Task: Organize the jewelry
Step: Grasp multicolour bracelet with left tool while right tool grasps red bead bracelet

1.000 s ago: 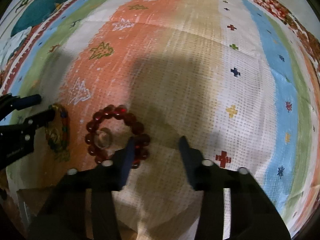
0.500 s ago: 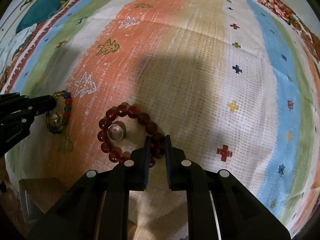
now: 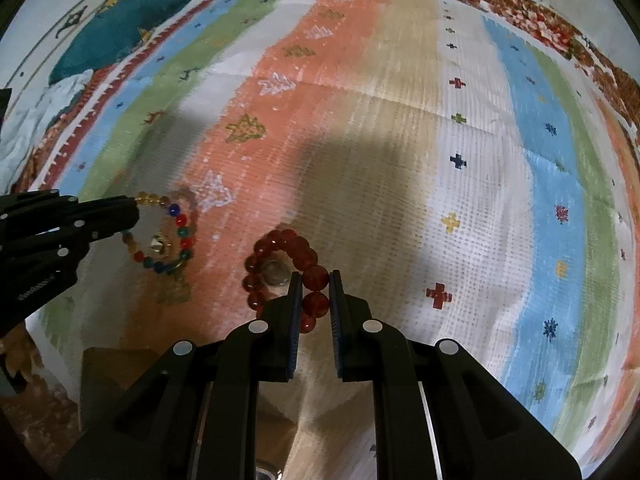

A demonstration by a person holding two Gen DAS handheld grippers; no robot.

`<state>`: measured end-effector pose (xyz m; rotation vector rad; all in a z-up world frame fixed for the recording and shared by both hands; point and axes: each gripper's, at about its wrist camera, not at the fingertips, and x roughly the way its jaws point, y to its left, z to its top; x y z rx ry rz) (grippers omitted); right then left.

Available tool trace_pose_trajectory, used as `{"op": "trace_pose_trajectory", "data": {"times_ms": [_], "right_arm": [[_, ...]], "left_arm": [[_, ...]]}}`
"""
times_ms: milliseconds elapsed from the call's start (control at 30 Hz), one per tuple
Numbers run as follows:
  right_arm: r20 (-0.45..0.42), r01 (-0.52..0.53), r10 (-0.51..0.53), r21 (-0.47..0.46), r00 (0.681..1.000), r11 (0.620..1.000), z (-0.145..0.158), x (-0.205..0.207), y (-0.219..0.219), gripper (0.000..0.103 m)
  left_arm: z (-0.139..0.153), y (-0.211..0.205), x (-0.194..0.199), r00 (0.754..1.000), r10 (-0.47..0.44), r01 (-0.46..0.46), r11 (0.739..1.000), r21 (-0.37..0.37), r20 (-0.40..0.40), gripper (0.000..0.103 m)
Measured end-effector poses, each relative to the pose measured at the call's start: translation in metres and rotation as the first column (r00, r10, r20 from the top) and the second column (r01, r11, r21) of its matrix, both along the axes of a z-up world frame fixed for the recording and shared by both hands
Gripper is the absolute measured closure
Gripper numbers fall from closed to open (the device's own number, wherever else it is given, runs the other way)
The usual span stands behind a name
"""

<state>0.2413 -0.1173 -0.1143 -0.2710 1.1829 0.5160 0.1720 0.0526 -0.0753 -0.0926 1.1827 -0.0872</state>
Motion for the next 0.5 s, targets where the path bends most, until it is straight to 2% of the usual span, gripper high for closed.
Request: {"op": "trace_pose_trajectory", "data": {"times_ms": [500], "right_arm": [[0.052, -0.009, 0.006, 0.066, 0.999, 0.998, 0.03, -0.022, -0.001, 0.089]], "left_arm": [[0.031, -0.007, -0.018, 0.997, -0.006, 0.008, 1.0, -0.026, 0.075, 0.094]]}}
